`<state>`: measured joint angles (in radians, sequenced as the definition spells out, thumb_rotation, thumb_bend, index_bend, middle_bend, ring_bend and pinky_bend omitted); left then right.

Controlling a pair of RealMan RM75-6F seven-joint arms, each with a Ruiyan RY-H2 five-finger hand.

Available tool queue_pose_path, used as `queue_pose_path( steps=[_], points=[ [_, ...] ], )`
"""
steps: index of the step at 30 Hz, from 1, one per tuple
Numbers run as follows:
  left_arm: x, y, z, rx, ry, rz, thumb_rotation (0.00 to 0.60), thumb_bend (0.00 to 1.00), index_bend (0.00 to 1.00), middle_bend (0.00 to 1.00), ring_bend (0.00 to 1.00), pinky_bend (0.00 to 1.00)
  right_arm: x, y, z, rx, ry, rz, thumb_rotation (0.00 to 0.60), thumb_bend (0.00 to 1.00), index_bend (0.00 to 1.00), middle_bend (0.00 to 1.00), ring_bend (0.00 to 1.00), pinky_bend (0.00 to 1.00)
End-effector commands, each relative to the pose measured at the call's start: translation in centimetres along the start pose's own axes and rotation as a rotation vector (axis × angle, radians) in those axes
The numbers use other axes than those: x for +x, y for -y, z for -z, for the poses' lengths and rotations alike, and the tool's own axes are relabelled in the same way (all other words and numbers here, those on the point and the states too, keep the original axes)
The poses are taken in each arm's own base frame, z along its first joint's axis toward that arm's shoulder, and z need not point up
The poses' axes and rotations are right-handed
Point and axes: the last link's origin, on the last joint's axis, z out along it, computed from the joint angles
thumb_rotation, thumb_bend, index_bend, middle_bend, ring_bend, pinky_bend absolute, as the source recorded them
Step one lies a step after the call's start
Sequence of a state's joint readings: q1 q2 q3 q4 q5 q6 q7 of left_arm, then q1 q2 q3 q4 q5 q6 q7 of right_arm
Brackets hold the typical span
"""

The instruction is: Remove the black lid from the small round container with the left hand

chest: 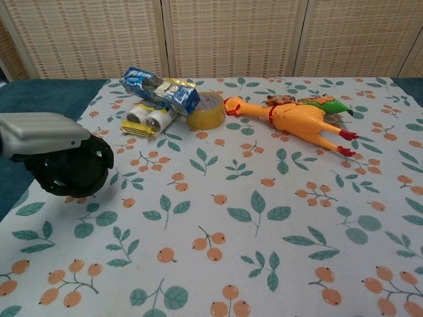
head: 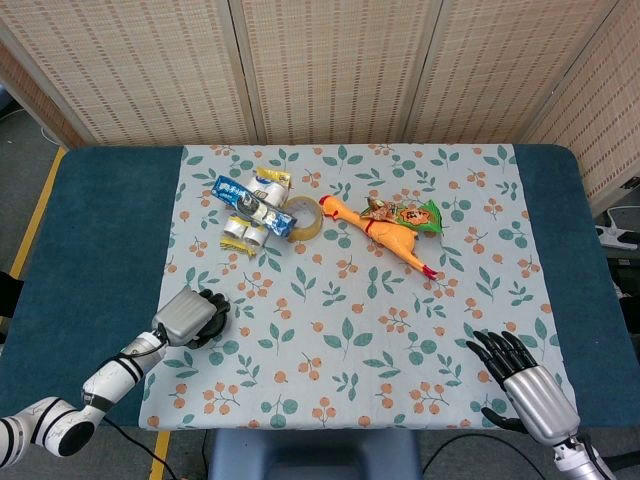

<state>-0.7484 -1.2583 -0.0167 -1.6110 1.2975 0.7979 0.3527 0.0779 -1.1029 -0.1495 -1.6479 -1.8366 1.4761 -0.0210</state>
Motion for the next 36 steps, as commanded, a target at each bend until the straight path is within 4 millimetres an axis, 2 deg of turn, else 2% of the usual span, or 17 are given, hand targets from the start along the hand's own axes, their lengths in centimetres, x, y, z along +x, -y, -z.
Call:
queue_pose_path(
  steps=[1,6,7,8,10,11,15,17,20,21,23,24,25,28,31,34,36],
  points=[
    [9.4,-1.5,2.3,-0.011,-0.406,0.071,0.6,0.81,0.74,0.85,0.81,1.0,0.1,0.0,0.1,0.001,-0.003,-0.001,0.6,0.06,0.0,0.0,0.0,0.0],
    [9.4,-2.5,3.0,-0.042,-0.387,0.065,0.6,0.81,0.74,0.85,0.81,1.0,0.0,0.1,0.2,0.002,0.0,-0.002,0.6,0.06,0.0,0.0,0.0,0.0],
    [4.1,-3.1,2.9,-0.064,-0.156,0.053,0.6,0.81,0.74,0.85,0.81,1.0,-0.2,0.2,0.2,0.006,0.008,0.002,0.6,0.06,0.0,0.0,0.0,0.0],
    [1.4,-2.6,2.2,-0.052,-0.045,0.036,0.6,0.81,0.74,0.85,0.81,1.0,-0.3,0.2,0.1,0.008,0.008,0.002,0.6,0.06,0.0,0.0,0.0,0.0],
    [-2.2,-1.1,0.5,0.01,0.063,-0.005,0.6,0.81,0.74,0.85,0.81,1.0,-0.3,0.3,0.1,0.013,0.01,0.003,0.6,0.06,0.0,0.0,0.0,0.0],
    [-2.8,-0.2,-0.2,0.05,0.058,-0.033,0.6,0.81,0.74,0.85,0.81,1.0,-0.3,0.3,0.2,0.014,0.011,0.004,0.6,0.06,0.0,0.0,0.0,0.0],
    [-1.4,5.6,-2.0,0.345,-0.064,-0.148,0.6,0.81,0.74,0.85,0.81,1.0,0.2,0.2,0.6,0.011,-0.006,0.001,0.6,0.06,0.0,0.0,0.0,0.0],
    [0.4,8.8,-1.9,0.532,-0.122,-0.312,0.6,0.81,0.74,0.85,0.81,1.0,0.4,0.2,0.8,0.013,-0.016,0.0,0.6,0.06,0.0,0.0,0.0,0.0],
    [2.0,10.7,-1.4,0.719,-0.228,-0.371,0.6,0.81,0.74,0.85,0.81,1.0,0.5,0.2,0.9,0.019,-0.015,-0.004,0.6,0.06,0.0,0.0,0.0,0.0],
    [2.0,10.4,-1.3,0.717,-0.251,-0.314,0.6,0.81,0.74,0.85,0.81,1.0,0.5,0.2,0.9,0.022,-0.016,-0.004,0.6,0.06,0.0,0.0,0.0,0.0],
    [1.5,7.4,-1.0,0.578,-0.261,-0.101,0.6,0.81,0.74,0.85,0.81,1.0,0.5,0.2,1.0,0.024,-0.019,-0.004,0.6,0.06,0.0,0.0,0.0,0.0],
    [1.1,5.4,-0.6,0.485,-0.242,0.019,0.6,0.81,0.74,0.85,0.81,1.0,0.4,0.2,1.0,0.024,-0.018,-0.004,0.6,0.06,0.0,0.0,0.0,0.0],
    [0.9,2.2,0.3,0.339,-0.195,0.176,0.6,0.81,0.74,0.85,0.81,1.0,0.3,0.2,0.9,0.023,-0.014,-0.004,0.6,0.06,0.0,0.0,0.0,0.0],
    [1.2,-5.3,3.2,-0.003,-0.061,0.456,0.6,0.81,0.74,0.85,0.81,1.0,0.0,0.4,0.6,0.025,0.0,0.0,0.6,0.06,0.0,0.0,0.0,0.0],
    [1.0,-9.7,4.8,-0.19,0.05,0.743,0.6,0.81,0.74,0.85,0.81,1.0,-0.2,0.6,0.5,0.032,0.007,0.003,0.6,0.06,0.0,0.0,0.0,0.0],
    [1.8,-10.7,4.2,-0.239,0.086,1.119,0.6,0.81,0.74,0.86,0.81,1.0,-0.1,0.4,0.5,0.024,0.003,0.001,0.6,0.06,0.0,0.0,0.0,0.0],
    [3.0,-9.8,3.0,-0.244,0.041,1.426,0.6,0.81,0.74,0.85,0.81,1.0,0.0,0.3,0.5,0.018,0.0,-0.003,0.6,0.06,0.0,0.0,0.0,0.0]
  ],
)
